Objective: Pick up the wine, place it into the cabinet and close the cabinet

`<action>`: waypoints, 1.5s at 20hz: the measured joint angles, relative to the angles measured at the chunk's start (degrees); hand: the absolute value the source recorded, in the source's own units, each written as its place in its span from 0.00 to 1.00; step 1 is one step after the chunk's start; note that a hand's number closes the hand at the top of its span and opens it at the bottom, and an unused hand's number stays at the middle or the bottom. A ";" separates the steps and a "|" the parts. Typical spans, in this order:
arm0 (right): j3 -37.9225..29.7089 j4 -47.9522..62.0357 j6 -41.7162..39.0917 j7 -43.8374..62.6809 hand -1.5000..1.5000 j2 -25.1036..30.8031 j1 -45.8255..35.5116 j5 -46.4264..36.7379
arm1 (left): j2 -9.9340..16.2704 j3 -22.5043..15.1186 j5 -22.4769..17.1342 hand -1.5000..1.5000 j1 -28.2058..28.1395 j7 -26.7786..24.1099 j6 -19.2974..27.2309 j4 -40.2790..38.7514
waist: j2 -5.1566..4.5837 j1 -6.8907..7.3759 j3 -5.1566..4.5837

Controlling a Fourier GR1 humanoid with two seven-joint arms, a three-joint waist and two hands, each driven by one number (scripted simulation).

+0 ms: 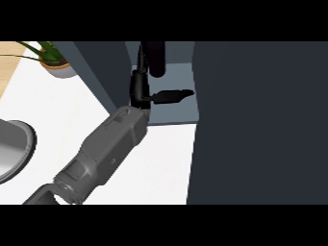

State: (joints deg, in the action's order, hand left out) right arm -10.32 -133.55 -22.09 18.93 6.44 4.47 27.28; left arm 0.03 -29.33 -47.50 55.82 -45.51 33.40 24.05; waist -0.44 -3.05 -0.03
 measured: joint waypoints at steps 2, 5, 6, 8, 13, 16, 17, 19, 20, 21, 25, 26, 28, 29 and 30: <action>0.04 0.19 0.24 -0.09 0.00 -0.20 0.19 -0.21 | 0.00 -2.90 -0.75 0.00 -2.55 1.33 2.52 5.37 | 0.22 0.64 0.01; -0.82 -0.10 1.41 0.91 0.00 0.46 -0.50 -0.02 | 0.03 -6.97 -1.97 0.00 -7.40 1.65 6.16 13.26 | 0.40 1.31 0.02; -0.60 -0.02 1.12 0.28 0.00 0.02 0.07 -0.31 | 0.03 -7.77 -2.03 0.00 -8.63 1.75 6.89 15.27 | 0.43 1.53 0.01; -1.11 -0.19 0.97 0.11 0.00 0.15 0.86 -0.53 | 0.03 -8.84 -1.09 0.00 -11.15 2.57 8.46 19.76 | 0.53 2.07 0.02; -2.27 -0.28 1.19 -0.42 0.00 0.30 1.53 -0.70 | 0.42 -12.61 1.22 0.00 -19.75 3.58 10.25 31.45 | 0.65 2.87 0.03; -2.38 -0.42 1.44 -0.57 0.00 0.34 1.79 -0.80 | 1.83 -14.39 3.25 0.00 -24.80 4.29 10.57 38.52 | 0.67 3.08 0.03; -3.07 -0.46 1.63 -0.42 0.00 0.65 1.84 -0.74 | 2.81 -15.01 3.92 0.00 -26.68 4.48 10.53 40.99 | 0.68 3.11 0.03; -4.18 -0.31 1.30 -0.71 0.00 1.22 2.08 -0.57 | 4.27 -16.87 5.34 0.00 -29.96 5.97 11.59 46.91 | 0.72 3.21 0.04; -4.60 -0.31 0.54 -1.24 0.00 1.32 2.82 -0.50 | 5.10 -17.60 6.21 0.00 -31.94 6.15 11.93 49.39 | 0.72 3.20 0.04; -4.27 -0.32 1.02 -0.86 0.00 1.17 2.57 -0.52 | 6.14 -18.27 6.82 0.00 -33.80 6.71 12.24 52.25 | 0.71 3.25 0.05; -5.06 -0.40 0.09 -1.49 0.00 1.32 3.67 -0.42 | 10.18 -20.45 10.08 1.00 -40.69 8.15 13.48 60.71 | 0.68 3.16 0.03; -5.29 -0.37 -0.44 -1.57 0.00 1.51 4.23 -0.41 | 11.88 -20.51 10.52 1.00 -42.58 8.22 13.44 62.91 | 0.67 3.18 0.04; -4.86 -0.43 -0.43 -0.94 0.00 2.04 3.73 -0.48 | 14.74 -20.56 11.33 1.00 -45.74 8.39 12.85 66.26 | 0.64 3.22 0.04; -5.25 -0.40 -1.10 -0.93 0.00 2.61 3.87 -0.45 | 15.73 -20.51 11.69 1.00 -47.12 8.43 12.46 67.24 | 0.63 3.18 0.03; -5.27 -0.39 -1.92 -0.73 1.00 3.14 4.41 -0.44 | 17.11 -20.73 11.96 1.00 -48.58 8.62 12.16 69.03 | 0.63 3.17 0.03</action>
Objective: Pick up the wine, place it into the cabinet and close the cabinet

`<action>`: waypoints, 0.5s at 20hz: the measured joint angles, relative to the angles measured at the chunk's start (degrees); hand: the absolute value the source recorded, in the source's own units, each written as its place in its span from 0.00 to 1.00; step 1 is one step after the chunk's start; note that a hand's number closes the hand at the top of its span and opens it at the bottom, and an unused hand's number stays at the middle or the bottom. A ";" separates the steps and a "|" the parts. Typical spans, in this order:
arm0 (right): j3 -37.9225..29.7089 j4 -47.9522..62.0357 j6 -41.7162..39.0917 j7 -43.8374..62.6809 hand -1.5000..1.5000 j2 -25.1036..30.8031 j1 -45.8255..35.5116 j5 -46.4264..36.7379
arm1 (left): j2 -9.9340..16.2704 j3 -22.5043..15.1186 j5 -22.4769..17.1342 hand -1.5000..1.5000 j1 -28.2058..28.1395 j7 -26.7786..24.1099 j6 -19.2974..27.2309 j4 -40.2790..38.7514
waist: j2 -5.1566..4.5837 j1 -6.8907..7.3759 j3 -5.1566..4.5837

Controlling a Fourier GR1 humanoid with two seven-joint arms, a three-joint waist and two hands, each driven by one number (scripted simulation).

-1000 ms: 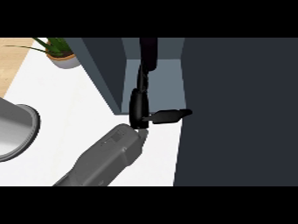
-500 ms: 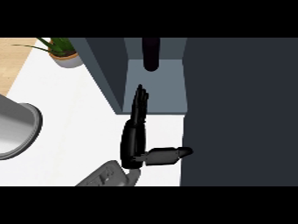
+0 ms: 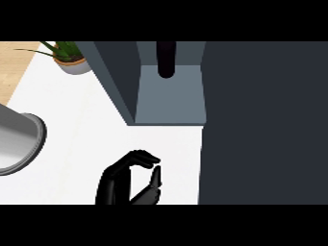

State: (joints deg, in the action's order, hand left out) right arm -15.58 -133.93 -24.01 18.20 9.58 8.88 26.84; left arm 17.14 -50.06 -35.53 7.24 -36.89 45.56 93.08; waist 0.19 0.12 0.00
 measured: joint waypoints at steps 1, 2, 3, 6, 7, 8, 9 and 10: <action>-0.08 0.01 -0.97 0.39 1.00 0.91 0.43 0.04 | 1.03 -0.56 0.46 1.00 -1.71 -0.42 -0.35 1.08 | 0.01 0.00 0.01; -0.31 0.07 -2.15 0.43 1.00 1.88 0.61 0.06 | 2.58 -0.95 0.74 1.00 -3.00 -0.19 -0.64 2.77 | 0.01 0.02 0.01; -0.37 0.46 -3.77 0.24 1.00 2.89 0.93 0.06 | 4.76 -1.14 0.86 1.00 -4.46 -0.22 -1.36 4.61 | 0.03 0.15 0.02; 0.52 0.28 -8.77 -0.69 1.00 5.16 2.10 0.26 | 8.70 -0.23 1.14 1.00 -6.44 0.41 -2.40 7.45 | 0.02 0.05 0.02; 1.31 0.29 -9.92 -0.88 1.00 5.36 2.32 0.28 | 10.53 0.39 0.89 1.00 -7.73 0.13 -3.48 8.68 | 0.02 0.12 0.02; 2.24 0.27 -11.35 -0.99 1.00 5.64 3.18 0.49 | 12.58 1.60 0.34 1.00 -8.67 0.01 -4.59 9.71 | 0.03 0.13 0.01; 2.91 0.49 -12.99 -1.30 1.00 5.91 4.39 1.11 | 13.87 2.41 0.11 1.00 -9.31 0.01 -5.24 10.32 | 0.03 0.05 0.01; 4.08 0.31 -14.13 -1.07 1.00 6.26 5.56 1.64 | 15.45 2.81 -0.06 1.00 -10.58 -0.03 -5.76 11.70 | 0.07 0.05 0.01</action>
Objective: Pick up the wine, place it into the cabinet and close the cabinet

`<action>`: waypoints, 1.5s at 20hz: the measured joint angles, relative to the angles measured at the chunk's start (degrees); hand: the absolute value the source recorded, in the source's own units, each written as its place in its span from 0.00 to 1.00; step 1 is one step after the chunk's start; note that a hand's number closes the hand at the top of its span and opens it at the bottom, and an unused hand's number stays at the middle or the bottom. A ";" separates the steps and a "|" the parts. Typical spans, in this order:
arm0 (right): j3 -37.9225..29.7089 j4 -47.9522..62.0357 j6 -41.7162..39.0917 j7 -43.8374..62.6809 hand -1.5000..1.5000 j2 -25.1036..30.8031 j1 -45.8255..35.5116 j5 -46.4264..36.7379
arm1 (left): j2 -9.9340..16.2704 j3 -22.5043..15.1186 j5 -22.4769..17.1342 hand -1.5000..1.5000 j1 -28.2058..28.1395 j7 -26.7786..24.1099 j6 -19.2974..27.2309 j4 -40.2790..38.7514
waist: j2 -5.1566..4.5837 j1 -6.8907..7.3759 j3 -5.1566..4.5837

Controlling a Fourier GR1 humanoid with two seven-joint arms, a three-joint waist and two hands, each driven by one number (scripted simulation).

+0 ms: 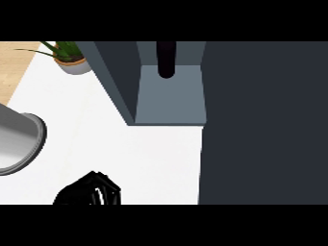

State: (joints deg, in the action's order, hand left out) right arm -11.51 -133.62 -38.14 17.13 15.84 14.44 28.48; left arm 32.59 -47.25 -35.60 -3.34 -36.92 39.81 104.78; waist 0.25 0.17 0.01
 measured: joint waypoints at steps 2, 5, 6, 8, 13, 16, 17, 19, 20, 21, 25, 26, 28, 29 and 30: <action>2.78 -0.02 -2.15 0.39 1.00 0.39 1.98 0.54 | 1.94 1.03 -0.15 1.00 -1.81 -0.65 -0.95 1.56 | 0.01 0.03 -0.01; 7.56 -0.15 -3.19 1.41 1.00 0.39 2.97 1.08 | 5.74 4.59 -2.04 1.00 -4.52 -1.86 -4.50 2.96 | -0.05 0.23 -0.04; 9.13 -0.19 -3.43 1.70 1.00 0.29 3.31 1.16 | 6.82 5.72 -2.54 1.00 -5.47 -2.11 -5.25 3.88 | -0.05 0.25 -0.05; 12.48 -0.33 -4.32 1.72 1.00 -0.10 3.82 1.23 | 9.45 8.48 -4.20 1.00 -7.53 -2.30 -7.00 5.53 | -0.02 0.34 -0.06; 23.47 -0.99 -4.82 2.40 1.00 -2.80 4.53 0.83 | 13.32 15.04 -8.09 1.00 -11.95 -4.99 -12.29 5.44 | 0.13 0.25 -0.11; 29.34 -1.32 -5.12 3.38 1.00 -4.14 2.89 0.07 | 15.39 18.16 -10.28 1.00 -14.16 -5.89 -15.25 5.23 | 0.38 0.33 -0.19; 31.08 -1.36 -5.15 3.89 1.00 -4.60 2.46 -0.42 | 15.94 19.11 -11.04 1.00 -14.61 -6.02 -16.29 5.05 | 0.45 0.21 -0.21; 33.71 -1.18 -4.67 4.91 1.00 -6.06 1.01 -2.46 | 17.35 20.86 -12.33 1.00 -15.43 -5.70 -17.68 5.47 | 0.56 0.18 -0.22; 34.95 -1.23 -4.35 5.31 1.00 -6.87 0.41 -3.69 | 17.94 21.75 -12.87 1.00 -16.19 -6.13 -18.80 5.17 | 0.63 0.20 -0.23; 36.37 -1.35 -3.97 5.76 1.00 -7.67 0.05 -5.18 | 18.63 22.83 -13.57 1.00 -16.53 -6.09 -19.64 4.86 | 0.72 0.02 -0.24; 41.42 -2.51 -0.79 8.63 1.00 -11.29 -3.43 -13.44 | 20.42 25.69 -15.50 1.00 -17.76 -6.03 -22.23 4.36 | 0.94 -0.15 -0.31; 42.02 -2.92 0.21 9.17 1.00 -11.65 -4.56 -15.21 | 20.73 26.13 -15.81 1.00 -18.11 -6.01 -22.69 4.23 | 1.00 -0.12 -0.34; 43.18 -3.64 2.28 10.23 1.00 -11.96 -6.70 -18.30 | 21.50 27.16 -16.31 1.00 -19.29 -6.66 -24.54 3.69 | 1.05 0.21 -0.37; 43.80 -3.65 3.35 10.16 1.00 -11.97 -7.77 -19.59 | 21.80 27.64 -16.68 1.00 -19.50 -6.63 -25.16 3.52 | 1.02 0.26 -0.37; 44.39 -3.79 4.12 10.45 1.00 -11.96 -8.68 -20.68 | 21.94 28.07 -17.02 1.00 -19.83 -6.73 -25.64 3.40 | 1.06 0.37 -0.38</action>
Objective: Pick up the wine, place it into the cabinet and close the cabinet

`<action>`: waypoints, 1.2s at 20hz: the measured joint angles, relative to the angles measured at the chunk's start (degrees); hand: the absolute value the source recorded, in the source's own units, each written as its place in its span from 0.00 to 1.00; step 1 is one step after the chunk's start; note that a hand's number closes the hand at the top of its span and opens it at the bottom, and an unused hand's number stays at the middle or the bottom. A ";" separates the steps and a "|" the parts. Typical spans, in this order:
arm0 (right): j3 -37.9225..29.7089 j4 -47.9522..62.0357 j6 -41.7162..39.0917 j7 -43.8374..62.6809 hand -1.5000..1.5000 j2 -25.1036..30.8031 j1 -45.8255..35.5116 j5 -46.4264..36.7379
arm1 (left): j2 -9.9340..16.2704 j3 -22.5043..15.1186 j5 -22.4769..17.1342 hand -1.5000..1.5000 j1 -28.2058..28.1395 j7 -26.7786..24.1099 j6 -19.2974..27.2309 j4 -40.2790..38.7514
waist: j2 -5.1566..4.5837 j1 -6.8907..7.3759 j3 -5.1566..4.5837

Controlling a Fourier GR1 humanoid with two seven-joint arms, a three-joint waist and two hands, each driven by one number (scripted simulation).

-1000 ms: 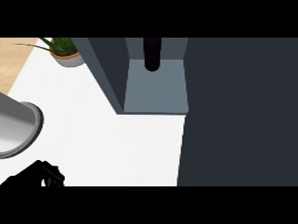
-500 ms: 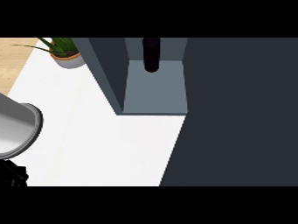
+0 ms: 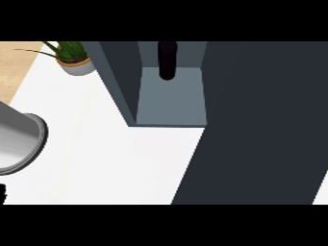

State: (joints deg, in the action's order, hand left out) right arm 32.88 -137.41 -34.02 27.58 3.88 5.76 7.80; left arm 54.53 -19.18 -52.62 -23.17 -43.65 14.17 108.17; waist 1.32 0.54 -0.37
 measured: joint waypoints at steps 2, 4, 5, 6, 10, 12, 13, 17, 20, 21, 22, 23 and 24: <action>1.28 0.40 1.76 0.22 1.00 0.19 -2.05 -1.49 | 0.54 0.87 -0.65 1.00 -0.46 -0.12 -1.46 -0.49 | -0.06 0.27 -0.02; 2.28 0.95 3.05 0.00 1.00 0.92 -3.64 -1.95 | 0.88 1.37 -0.98 1.00 -0.63 -0.24 -2.69 -1.00 | -0.16 0.60 -0.06; 2.48 1.15 3.73 -0.26 1.00 1.44 -4.18 -1.95 | 1.03 1.58 -1.14 1.00 -0.77 -0.28 -3.20 -1.11 | -0.21 0.83 -0.08; 2.70 1.30 4.28 -0.36 1.00 1.84 -4.65 -1.91 | 1.30 2.03 -1.40 1.00 -0.78 -0.30 -3.75 -1.38 | -0.23 0.98 -0.10; 3.41 1.67 5.62 -1.00 1.00 3.42 -6.32 -1.91 | 1.92 2.87 -1.70 1.00 -1.20 -0.60 -5.44 -1.95 | -0.33 1.76 -0.16; 3.64 1.92 5.89 -1.24 1.00 4.01 -7.23 -1.77 | 2.24 3.08 -1.90 1.00 -1.40 -0.58 -6.35 -1.99 | -0.38 2.22 -0.20; 3.72 2.15 6.01 -1.44 1.00 4.24 -7.55 -1.47 | 2.47 3.29 -2.03 1.00 -1.40 -0.55 -6.84 -2.05 | -0.46 2.45 -0.22; 4.07 3.30 6.48 -2.44 1.00 4.81 -8.34 0.02 | 2.96 3.72 -2.15 1.00 -1.60 -0.83 -8.62 -2.73 | -0.77 3.31 -0.28; 4.16 3.96 6.62 -3.30 1.00 5.08 -8.76 0.90 | 3.40 4.00 -2.41 1.00 -1.43 -0.63 -9.60 -2.62 | -0.99 3.84 -0.32; 4.18 4.19 6.72 -3.56 1.00 5.13 -8.77 1.28 | 3.42 4.11 -2.44 1.00 -1.34 -0.70 -9.89 -2.79 | -1.09 3.98 -0.35; 4.19 4.38 6.94 -3.75 1.00 5.19 -8.69 1.70 | 3.43 4.06 -2.43 1.00 -1.43 -0.73 -10.19 -2.91 | -1.17 4.15 -0.37; 4.22 4.54 7.09 -3.88 1.00 5.23 -8.71 2.07 | 3.55 4.14 -2.44 1.00 -1.52 -0.75 -10.48 -3.05 | -1.22 4.37 -0.38; 4.18 4.77 7.27 -4.05 1.00 5.26 -8.60 2.62 | 3.55 4.16 -2.45 1.00 -1.54 -0.82 -10.74 -2.96 | -1.31 4.64 -0.39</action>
State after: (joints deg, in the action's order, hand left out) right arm 37.06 -132.64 -26.74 23.52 9.15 -2.84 10.42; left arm 58.09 -15.03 -55.07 -24.72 -44.47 3.43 105.21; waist 0.01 5.19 -0.76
